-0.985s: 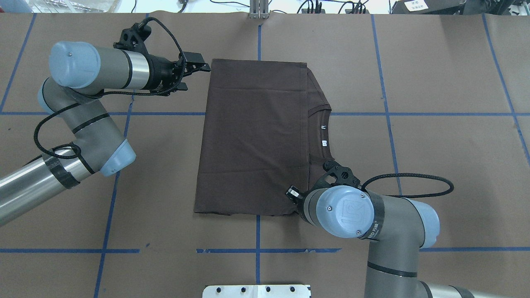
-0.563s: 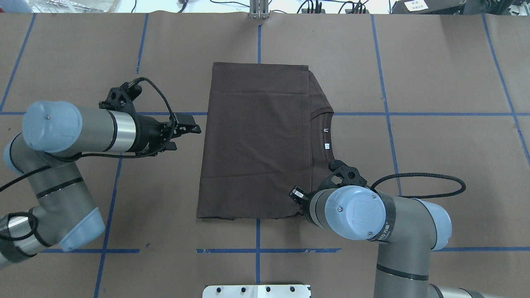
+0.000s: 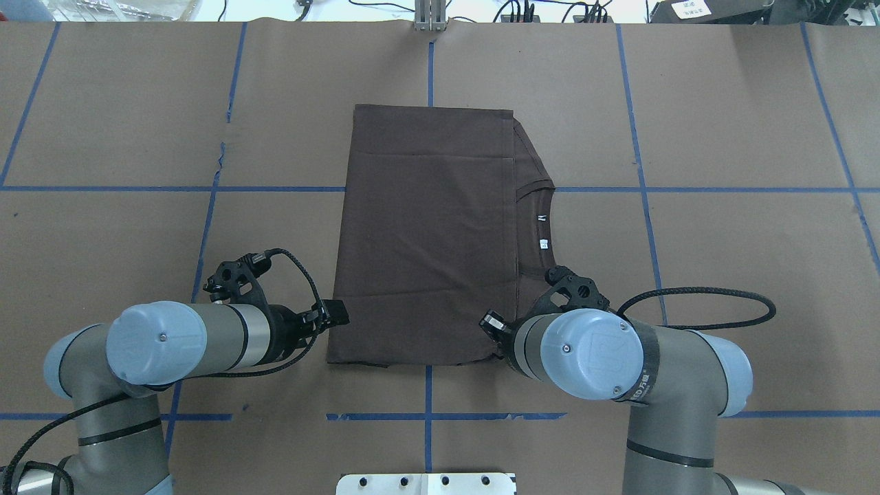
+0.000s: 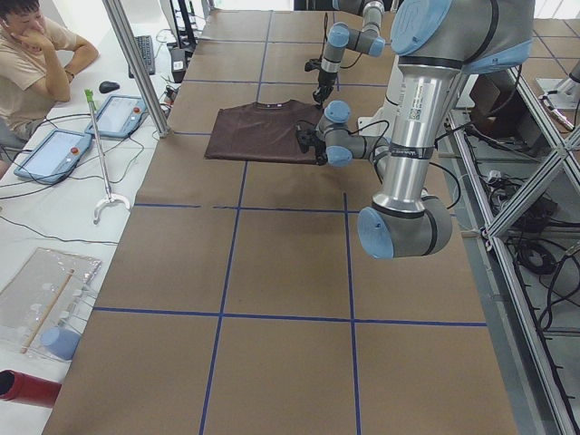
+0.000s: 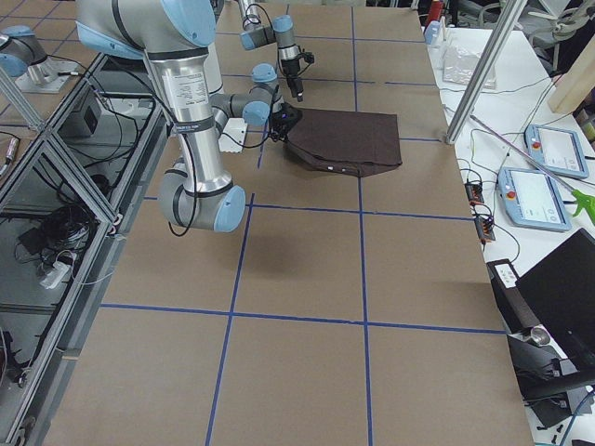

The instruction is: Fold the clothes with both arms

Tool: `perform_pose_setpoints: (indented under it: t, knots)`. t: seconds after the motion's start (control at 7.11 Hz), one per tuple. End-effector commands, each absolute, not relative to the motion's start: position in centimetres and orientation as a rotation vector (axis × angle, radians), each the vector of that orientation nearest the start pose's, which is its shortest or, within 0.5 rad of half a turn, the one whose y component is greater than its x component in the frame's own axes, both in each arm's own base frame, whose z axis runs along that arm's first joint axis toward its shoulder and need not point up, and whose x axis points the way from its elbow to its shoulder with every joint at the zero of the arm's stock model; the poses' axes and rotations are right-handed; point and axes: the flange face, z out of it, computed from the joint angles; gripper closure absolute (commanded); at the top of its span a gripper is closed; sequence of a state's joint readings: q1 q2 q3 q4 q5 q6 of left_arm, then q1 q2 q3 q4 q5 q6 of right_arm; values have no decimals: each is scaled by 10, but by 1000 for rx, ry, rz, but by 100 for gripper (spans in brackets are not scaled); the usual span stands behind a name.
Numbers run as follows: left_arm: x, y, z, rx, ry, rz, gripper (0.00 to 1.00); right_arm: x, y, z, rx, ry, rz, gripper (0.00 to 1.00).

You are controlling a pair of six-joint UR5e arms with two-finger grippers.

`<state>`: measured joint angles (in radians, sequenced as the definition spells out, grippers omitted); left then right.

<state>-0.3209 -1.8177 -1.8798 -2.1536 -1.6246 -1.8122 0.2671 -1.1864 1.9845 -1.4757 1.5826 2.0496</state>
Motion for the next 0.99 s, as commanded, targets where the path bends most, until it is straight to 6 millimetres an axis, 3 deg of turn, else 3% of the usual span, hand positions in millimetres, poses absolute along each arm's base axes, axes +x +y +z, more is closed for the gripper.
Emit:
perform_pose_setpoints:
  t: [0.0, 0.14, 0.28, 0.42, 0.84]
  knots:
    - [522, -295, 322, -11, 1132, -457, 20, -518, -279, 260, -108, -907, 689, 100]
    - [526, -293, 316, -13, 1140, -452, 26, -519, -278, 259, -109, -910, 687, 100]
    - [533, -282, 316, -24, 1135, -434, 42, -518, -278, 257, -108, -914, 687, 100]
    - [534, -281, 319, -31, 1127, -443, 68, -518, -278, 258, -108, -912, 687, 100]
    - [530, -280, 317, -31, 1110, -445, 100, -518, -278, 257, -109, -914, 689, 100]
